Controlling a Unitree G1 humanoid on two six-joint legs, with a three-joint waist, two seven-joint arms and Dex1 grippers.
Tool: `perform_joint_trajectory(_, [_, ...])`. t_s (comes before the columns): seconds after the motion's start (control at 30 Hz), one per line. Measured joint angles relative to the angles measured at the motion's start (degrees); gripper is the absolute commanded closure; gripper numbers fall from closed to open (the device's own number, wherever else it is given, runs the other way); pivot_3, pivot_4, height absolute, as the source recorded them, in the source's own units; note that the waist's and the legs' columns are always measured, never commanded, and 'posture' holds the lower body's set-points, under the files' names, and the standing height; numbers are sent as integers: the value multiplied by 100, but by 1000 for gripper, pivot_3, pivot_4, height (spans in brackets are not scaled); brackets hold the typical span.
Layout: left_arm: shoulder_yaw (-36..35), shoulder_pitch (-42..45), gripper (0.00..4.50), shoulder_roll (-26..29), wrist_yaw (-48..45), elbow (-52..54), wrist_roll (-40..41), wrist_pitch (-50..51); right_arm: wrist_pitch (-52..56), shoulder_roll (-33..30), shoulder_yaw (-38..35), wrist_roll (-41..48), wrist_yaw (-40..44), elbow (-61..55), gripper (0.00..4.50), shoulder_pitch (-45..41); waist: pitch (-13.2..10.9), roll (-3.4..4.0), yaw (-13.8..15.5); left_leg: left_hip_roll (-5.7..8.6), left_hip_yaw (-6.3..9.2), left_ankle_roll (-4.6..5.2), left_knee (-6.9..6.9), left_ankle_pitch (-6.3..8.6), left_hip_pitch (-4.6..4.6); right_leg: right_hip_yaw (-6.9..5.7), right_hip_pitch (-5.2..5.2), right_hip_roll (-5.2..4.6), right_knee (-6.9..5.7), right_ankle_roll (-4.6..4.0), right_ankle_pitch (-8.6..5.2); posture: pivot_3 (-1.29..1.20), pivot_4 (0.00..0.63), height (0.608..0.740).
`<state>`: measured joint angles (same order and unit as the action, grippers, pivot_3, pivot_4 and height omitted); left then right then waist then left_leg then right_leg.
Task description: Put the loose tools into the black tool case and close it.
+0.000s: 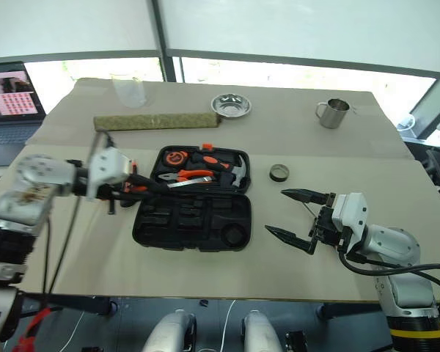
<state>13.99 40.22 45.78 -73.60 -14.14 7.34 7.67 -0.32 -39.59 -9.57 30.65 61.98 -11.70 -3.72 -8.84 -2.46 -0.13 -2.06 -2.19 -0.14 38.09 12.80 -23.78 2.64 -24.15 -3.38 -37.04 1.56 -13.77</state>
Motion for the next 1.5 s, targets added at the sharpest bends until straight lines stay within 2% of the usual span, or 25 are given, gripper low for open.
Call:
perform_joint_trajectory(0.1, [322,308,3651,-166,34,-451,-443,-273,105,-18,-22,2,-14,-43,0,8,0,0,-89,-2,7,4,0,2,0,1,-2,4,-1,0,0,0,150,740])
perform_joint_trajectory(0.27, [552,439,3651,-319,35,-1036,-952,-754,230,-14,-38,6,-120,-301,0,63,0,0,-62,1,6,5,6,3,-5,-2,0,-3,0,2,-1,0,150,740])
perform_joint_trajectory(0.63, [596,637,3651,-656,93,-1388,-1358,-1252,462,-16,-73,64,-214,-413,0,64,0,1,29,1,7,8,30,5,-8,-5,9,-5,-3,7,1,0,150,740])
perform_joint_trajectory(0.67, [586,639,2639,-687,114,-1387,-1379,-1253,482,-15,-73,104,-216,-418,0,60,0,1,42,1,8,8,32,5,-8,-6,10,-5,-3,7,1,0,150,740])
perform_joint_trajectory(0.77, [471,635,1723,-873,248,-1350,-1332,-1266,585,-12,-66,177,-243,-525,0,63,0,2,110,3,13,9,48,5,-10,-10,16,-7,-6,10,3,0,150,740])
perform_joint_trajectory(0.87, [137,558,1723,-1125,524,-1215,-995,-1181,648,-12,-59,219,-254,-711,0,114,0,1,111,0,22,12,76,7,-41,-16,2,-5,-8,18,9,0,150,740])
perform_joint_trajectory(1.0, [-345,267,1723,-1128,558,-735,-490,-736,750,0,-58,224,-281,-754,0,236,1,3,53,0,23,20,76,12,-38,-14,2,-5,-8,19,9,0,150,740])
perform_joint_trajectory(1.1, [-500,2,2461,-1138,643,-609,-297,-475,784,63,-57,224,-325,-754,0,235,1,4,25,-1,26,21,75,12,-36,-15,3,-3,-10,18,9,0,150,740])
perform_joint_trajectory(1.27, [-587,-322,4273,-1344,1031,-611,-284,-213,791,229,1,218,-360,-744,0,176,1,4,49,2,27,21,80,12,-39,-15,5,-5,-9,19,9,0,150,740])
perform_joint_trajectory(1.3, [-566,-351,4455,-1387,1098,-614,-299,-195,791,235,6,218,-361,-744,0,169,1,4,64,3,27,21,81,12,-39,-15,6,-6,-9,19,9,0,150,740])
perform_joint_trajectory(1.5, [-467,-417,4455,-1453,1352,-604,-457,-113,794,269,6,217,-369,-727,0,161,4,8,74,3,25,21,80,12,-35,-15,9,-6,-9,20,10,0,150,740])
